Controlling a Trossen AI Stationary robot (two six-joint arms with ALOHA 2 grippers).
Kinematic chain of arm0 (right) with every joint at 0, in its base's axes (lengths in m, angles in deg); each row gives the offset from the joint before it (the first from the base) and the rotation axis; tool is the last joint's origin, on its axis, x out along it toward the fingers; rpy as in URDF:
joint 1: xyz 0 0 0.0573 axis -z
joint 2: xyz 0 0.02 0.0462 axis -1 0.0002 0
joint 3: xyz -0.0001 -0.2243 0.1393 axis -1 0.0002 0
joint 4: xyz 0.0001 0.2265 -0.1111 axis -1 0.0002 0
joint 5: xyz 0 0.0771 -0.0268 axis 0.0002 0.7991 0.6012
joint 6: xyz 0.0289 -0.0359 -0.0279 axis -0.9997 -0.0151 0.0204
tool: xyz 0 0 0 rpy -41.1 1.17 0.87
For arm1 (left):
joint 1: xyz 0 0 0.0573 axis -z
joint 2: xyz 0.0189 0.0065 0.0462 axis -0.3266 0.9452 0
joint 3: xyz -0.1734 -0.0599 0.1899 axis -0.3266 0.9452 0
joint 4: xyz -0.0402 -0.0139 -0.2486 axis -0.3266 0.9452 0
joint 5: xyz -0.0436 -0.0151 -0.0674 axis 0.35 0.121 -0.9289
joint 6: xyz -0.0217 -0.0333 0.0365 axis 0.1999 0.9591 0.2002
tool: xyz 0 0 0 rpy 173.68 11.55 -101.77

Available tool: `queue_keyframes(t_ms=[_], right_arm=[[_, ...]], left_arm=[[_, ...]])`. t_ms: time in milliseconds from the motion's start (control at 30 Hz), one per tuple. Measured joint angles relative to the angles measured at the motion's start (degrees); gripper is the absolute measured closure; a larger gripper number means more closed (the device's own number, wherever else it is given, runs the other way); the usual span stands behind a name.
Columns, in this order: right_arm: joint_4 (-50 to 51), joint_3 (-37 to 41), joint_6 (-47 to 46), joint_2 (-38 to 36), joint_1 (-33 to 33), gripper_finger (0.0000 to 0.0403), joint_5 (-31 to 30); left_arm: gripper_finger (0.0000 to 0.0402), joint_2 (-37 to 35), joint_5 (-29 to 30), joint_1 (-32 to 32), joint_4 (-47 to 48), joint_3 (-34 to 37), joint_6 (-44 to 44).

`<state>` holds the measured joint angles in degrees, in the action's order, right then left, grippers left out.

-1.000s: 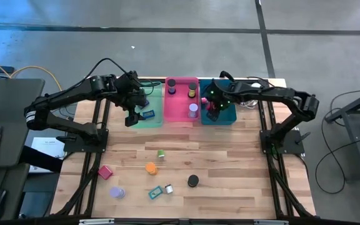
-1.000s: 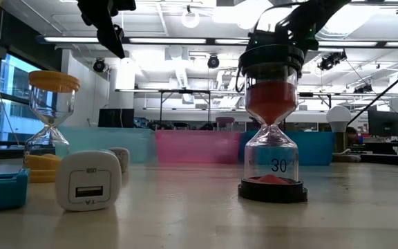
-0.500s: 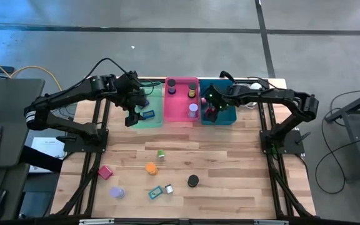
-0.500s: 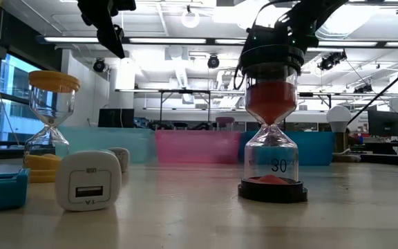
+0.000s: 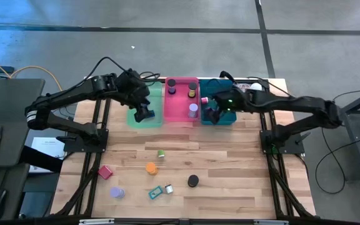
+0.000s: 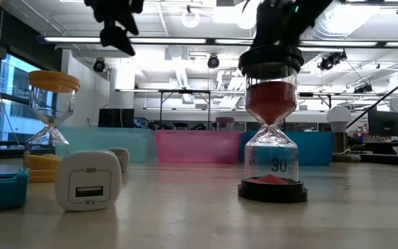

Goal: Pick & Place Office items
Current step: Put the yellow hourglass into the pink bin

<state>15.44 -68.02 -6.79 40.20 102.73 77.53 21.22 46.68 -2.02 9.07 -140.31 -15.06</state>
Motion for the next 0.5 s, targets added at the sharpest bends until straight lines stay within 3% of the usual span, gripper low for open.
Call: queue_keyframes(t_ms=[367, 500], right_arm=[[-19.9, 0.0, -1.2, -3.6, -8.5, 0.0044, 2.7], [-27.4, 0.0, -0.7, -2.5, -10.0, 0.0045, 5.4]], left_arm=[[0.0082, 0.1, 0.0, 0.9, -8.9, 0.0, 1.3], [0.0082, 0.1, 0.4, 1.8, -9.8, 0.0, -2.8]])
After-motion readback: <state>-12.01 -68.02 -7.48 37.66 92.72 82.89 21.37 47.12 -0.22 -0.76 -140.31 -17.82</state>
